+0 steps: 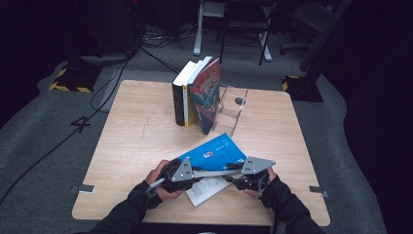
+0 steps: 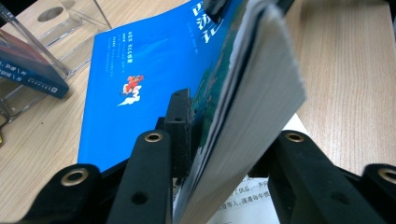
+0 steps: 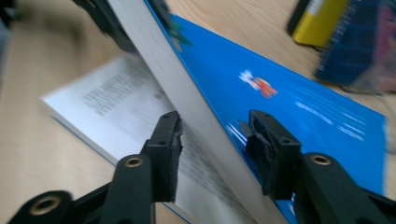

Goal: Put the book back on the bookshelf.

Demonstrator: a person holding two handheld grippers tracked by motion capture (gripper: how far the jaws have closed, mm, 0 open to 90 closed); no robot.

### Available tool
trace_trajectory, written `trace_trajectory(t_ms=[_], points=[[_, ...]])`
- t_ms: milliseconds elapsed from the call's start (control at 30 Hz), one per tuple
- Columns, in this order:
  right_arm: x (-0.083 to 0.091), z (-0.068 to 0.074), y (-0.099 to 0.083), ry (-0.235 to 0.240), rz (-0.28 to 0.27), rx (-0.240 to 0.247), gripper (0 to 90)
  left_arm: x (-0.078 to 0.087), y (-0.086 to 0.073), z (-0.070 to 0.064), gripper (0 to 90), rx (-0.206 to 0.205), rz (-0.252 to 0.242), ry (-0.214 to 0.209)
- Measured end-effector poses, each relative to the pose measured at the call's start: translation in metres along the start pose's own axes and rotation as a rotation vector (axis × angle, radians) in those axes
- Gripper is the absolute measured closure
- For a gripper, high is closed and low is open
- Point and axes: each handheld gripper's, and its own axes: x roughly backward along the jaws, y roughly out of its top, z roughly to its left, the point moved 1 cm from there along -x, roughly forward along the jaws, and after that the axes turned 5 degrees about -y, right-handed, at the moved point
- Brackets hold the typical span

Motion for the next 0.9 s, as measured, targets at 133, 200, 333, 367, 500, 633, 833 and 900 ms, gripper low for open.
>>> trace_trajectory(t_ms=[133,200,333,367,500,633,833,900], points=[[0.006,-0.017,-0.014,-0.023,-0.006,-0.052,44.8,0.008,-0.005,0.006,69.7,0.019,-0.014,-0.017],[0.008,-0.023,-0.020,-0.049,0.003,-0.046,42.3,0.012,-0.008,0.008,69.5,0.026,-0.022,-0.027],[0.009,-0.030,-0.027,-0.055,0.004,-0.066,42.5,0.021,-0.015,0.015,69.0,0.029,-0.021,-0.040],[0.009,-0.029,-0.026,-0.049,-0.001,-0.056,44.3,0.023,-0.017,0.017,68.8,0.027,-0.022,-0.042],[0.008,-0.023,-0.022,-0.055,-0.018,-0.015,53.5,0.034,-0.021,0.025,68.0,0.031,-0.017,-0.040],[0.004,-0.015,-0.016,-0.047,-0.019,0.031,60.9,0.042,-0.029,0.034,64.1,0.067,-0.003,-0.036],[-0.002,0.001,0.001,-0.060,0.014,0.103,67.3,0.050,-0.032,0.027,56.1,0.076,0.054,0.062],[-0.002,0.002,0.003,-0.060,0.016,0.105,67.7,0.051,-0.030,0.024,56.5,0.065,0.068,0.082]])
